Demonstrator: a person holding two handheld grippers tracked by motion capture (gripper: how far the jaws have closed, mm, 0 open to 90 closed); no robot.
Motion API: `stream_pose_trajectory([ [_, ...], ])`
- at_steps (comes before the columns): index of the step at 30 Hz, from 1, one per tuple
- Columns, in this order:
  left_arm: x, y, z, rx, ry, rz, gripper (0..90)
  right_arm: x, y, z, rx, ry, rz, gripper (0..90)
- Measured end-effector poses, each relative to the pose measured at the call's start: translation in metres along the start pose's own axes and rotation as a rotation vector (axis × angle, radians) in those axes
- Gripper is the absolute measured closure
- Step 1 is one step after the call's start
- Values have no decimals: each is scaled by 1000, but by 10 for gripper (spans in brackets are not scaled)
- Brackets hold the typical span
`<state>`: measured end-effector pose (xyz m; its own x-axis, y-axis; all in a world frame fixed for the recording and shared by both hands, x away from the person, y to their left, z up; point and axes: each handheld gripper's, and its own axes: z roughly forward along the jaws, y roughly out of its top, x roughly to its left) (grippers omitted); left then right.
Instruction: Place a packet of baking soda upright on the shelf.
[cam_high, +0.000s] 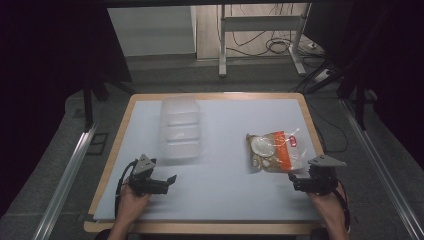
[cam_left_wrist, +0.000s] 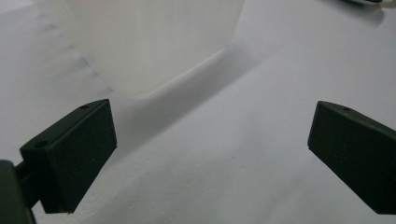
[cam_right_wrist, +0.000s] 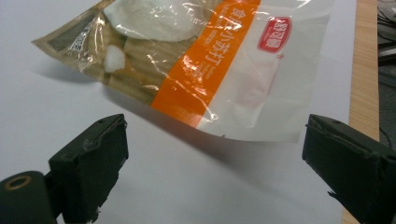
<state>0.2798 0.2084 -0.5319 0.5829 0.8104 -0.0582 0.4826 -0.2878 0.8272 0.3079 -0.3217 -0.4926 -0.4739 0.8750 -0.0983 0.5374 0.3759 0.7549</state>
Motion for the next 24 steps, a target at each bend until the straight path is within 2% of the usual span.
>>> stream_pose_trajectory([
  [3, -1, 0, 1, -6, -1, 7, 11, -7, -3, 0, 8, -4, 17, 68],
  [5, -1, -1, 2, -7, -4, 27, 8, -14, -5, -3, -3, -13, 37, 68],
  [8, -2, -2, 4, 7, -10, 36, 5, -16, -5, -4, -13, -17, 59, 68],
  [12, -4, -2, 6, 25, -10, 57, 4, -14, -4, -1, -2, -20, 45, 70],
  [17, -4, -2, 6, 26, -4, 52, 5, -9, -2, 1, 1, -14, 22, 71],
  [24, -5, -2, 7, 38, 0, 63, 5, -10, -3, 2, 2, -9, 26, 71],
])
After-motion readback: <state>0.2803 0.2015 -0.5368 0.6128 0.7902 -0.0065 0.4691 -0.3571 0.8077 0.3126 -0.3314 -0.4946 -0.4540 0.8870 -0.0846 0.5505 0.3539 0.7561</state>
